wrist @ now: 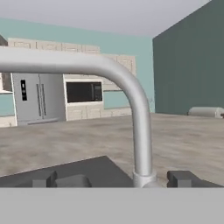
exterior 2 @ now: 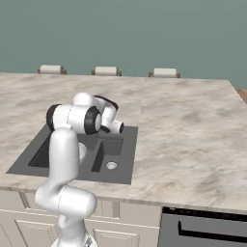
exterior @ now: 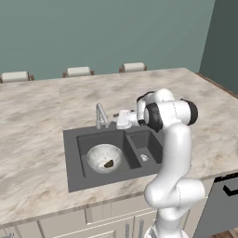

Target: Pick the kiwi from the cabinet and place it in the bowl. Then pick the bowl and place it in the sink. Then turn on the sink facuet.

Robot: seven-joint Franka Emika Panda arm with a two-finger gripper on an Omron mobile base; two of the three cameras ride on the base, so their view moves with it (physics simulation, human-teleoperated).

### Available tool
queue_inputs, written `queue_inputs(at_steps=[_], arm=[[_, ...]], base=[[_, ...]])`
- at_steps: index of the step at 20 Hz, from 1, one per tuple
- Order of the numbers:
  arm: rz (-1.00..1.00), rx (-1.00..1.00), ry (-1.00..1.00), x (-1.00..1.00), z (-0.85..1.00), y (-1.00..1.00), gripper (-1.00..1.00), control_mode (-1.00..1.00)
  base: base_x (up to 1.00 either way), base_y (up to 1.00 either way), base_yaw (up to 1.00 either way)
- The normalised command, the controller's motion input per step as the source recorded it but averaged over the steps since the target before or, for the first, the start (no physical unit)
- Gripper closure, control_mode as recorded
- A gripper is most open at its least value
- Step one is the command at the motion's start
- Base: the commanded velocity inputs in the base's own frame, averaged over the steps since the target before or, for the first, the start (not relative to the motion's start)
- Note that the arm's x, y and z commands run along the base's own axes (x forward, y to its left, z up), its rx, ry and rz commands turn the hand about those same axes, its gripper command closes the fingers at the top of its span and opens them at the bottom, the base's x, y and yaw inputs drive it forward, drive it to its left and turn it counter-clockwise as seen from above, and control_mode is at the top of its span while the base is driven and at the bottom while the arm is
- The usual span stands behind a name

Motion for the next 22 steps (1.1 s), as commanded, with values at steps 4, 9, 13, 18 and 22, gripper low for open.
queue_inputs(at_steps=[4, 9, 13, 18, 22], arm=[[-0.20, 0.00, 0.00, 0.00, 0.01, 0.04, -1.00, -1.00], [-0.18, 0.02, 0.00, 0.00, 0.00, -0.03, -1.00, -1.00], [-0.14, 0.02, 0.00, 0.05, 0.00, 0.00, -1.00, -1.00], [-0.11, 0.03, 0.00, 0.13, 0.00, -0.03, -1.00, -1.00], [-0.06, 0.04, 0.00, 0.21, 0.00, -0.11, -1.00, -1.00]], base=[[0.00, 0.00, 0.00], [0.00, 0.00, 0.00], [0.00, 0.00, 0.00], [0.00, 0.00, 0.00], [0.00, 0.00, 0.00]])
